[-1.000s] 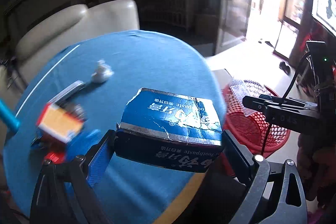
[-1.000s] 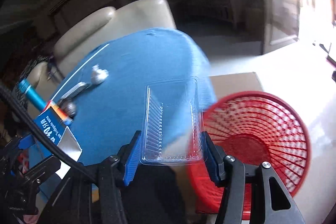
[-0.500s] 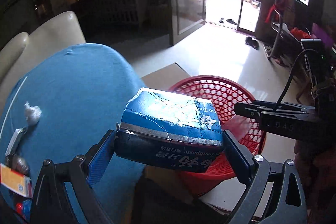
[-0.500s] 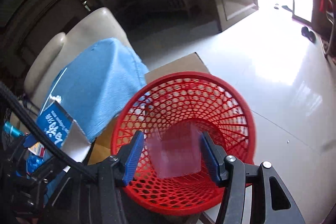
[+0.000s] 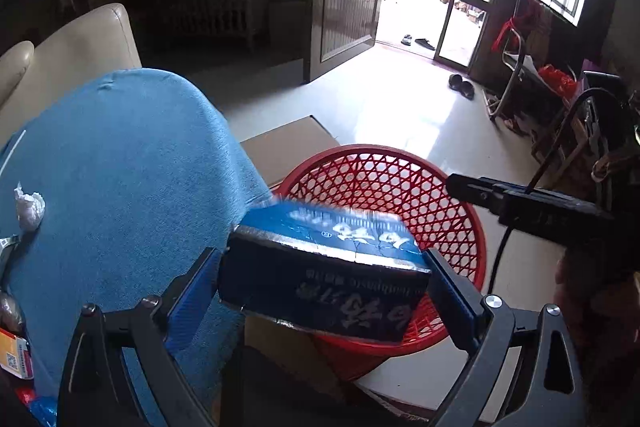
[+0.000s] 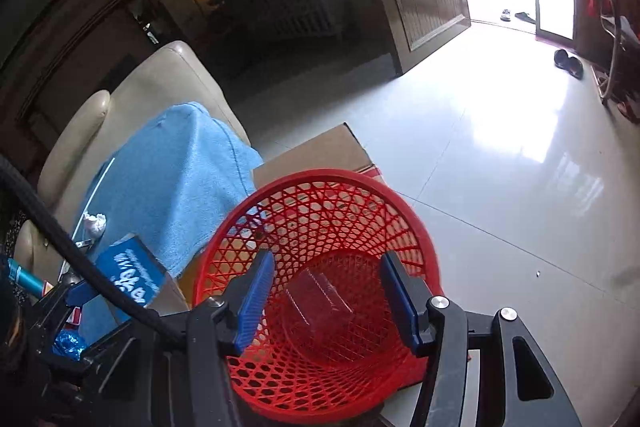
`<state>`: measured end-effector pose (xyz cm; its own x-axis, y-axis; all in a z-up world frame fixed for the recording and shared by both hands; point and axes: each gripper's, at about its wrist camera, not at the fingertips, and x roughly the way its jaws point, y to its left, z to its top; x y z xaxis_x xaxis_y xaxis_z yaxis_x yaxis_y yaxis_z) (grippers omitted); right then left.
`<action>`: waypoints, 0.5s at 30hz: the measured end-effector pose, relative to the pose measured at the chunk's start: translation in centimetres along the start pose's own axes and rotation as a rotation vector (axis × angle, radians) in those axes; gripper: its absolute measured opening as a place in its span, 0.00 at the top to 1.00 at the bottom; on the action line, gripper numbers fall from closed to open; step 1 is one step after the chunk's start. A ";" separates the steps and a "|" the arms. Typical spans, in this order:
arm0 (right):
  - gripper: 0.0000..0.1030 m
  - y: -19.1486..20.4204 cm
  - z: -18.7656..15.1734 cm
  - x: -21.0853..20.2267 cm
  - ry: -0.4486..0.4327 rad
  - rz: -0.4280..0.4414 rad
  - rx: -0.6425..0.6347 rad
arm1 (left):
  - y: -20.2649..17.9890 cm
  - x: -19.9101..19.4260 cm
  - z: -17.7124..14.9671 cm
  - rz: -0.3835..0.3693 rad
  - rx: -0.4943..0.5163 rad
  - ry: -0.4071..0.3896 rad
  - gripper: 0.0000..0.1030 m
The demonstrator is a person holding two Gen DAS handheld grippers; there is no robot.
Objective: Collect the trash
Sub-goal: 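Carry both items to the red basket and open both tools to drop them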
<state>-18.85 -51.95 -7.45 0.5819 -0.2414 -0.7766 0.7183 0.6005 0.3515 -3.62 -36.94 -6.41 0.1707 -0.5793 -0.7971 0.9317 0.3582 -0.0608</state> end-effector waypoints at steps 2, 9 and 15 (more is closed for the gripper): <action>0.42 0.4 0.4 -0.7 -0.034 -0.019 -0.010 | -0.7 -0.5 0.1 -0.016 0.036 -0.003 0.05; 0.42 0.1 2.2 -2.9 -0.107 -0.040 0.007 | -0.3 -3.1 -0.7 -0.011 0.054 -0.046 0.05; 0.42 3.7 1.6 -1.5 -0.060 0.013 -0.049 | 1.2 -9.0 -1.7 0.050 0.033 -0.138 0.05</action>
<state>-16.40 -50.60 -4.16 0.6138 -0.2777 -0.7390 0.6920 0.6397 0.3344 -4.59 -30.05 -0.35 0.2576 -0.6575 -0.7080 0.9305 0.3663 -0.0016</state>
